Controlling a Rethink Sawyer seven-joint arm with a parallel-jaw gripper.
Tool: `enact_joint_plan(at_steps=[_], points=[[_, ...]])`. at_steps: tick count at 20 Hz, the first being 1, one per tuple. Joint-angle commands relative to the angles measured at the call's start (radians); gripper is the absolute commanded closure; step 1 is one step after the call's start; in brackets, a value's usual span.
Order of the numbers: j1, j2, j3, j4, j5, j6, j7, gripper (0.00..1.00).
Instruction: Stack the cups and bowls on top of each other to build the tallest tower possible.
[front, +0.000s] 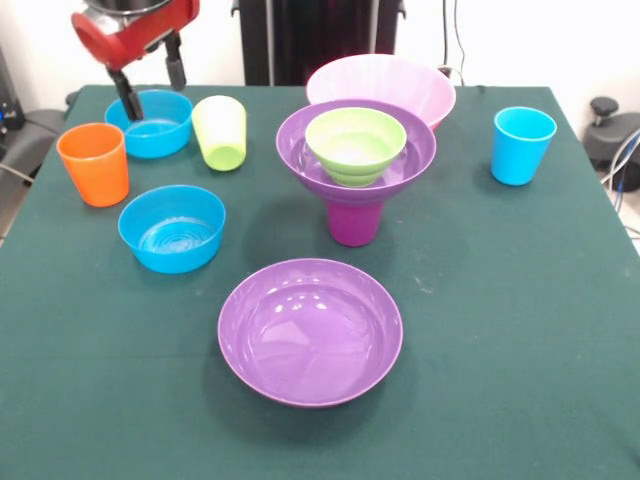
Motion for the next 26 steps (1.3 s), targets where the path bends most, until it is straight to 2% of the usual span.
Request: enact_joint_plan(at_steps=[1, 4, 26], points=[[0.023, 0.086, 0.098, -0.025, -0.079, 0.044, -0.225, 0.0], [0.025, 0.093, 0.102, -0.025, -0.078, 0.045, -0.199, 0.0], [-0.006, 0.069, 0.151, -0.018, -0.081, 0.095, -0.208, 0.0]])
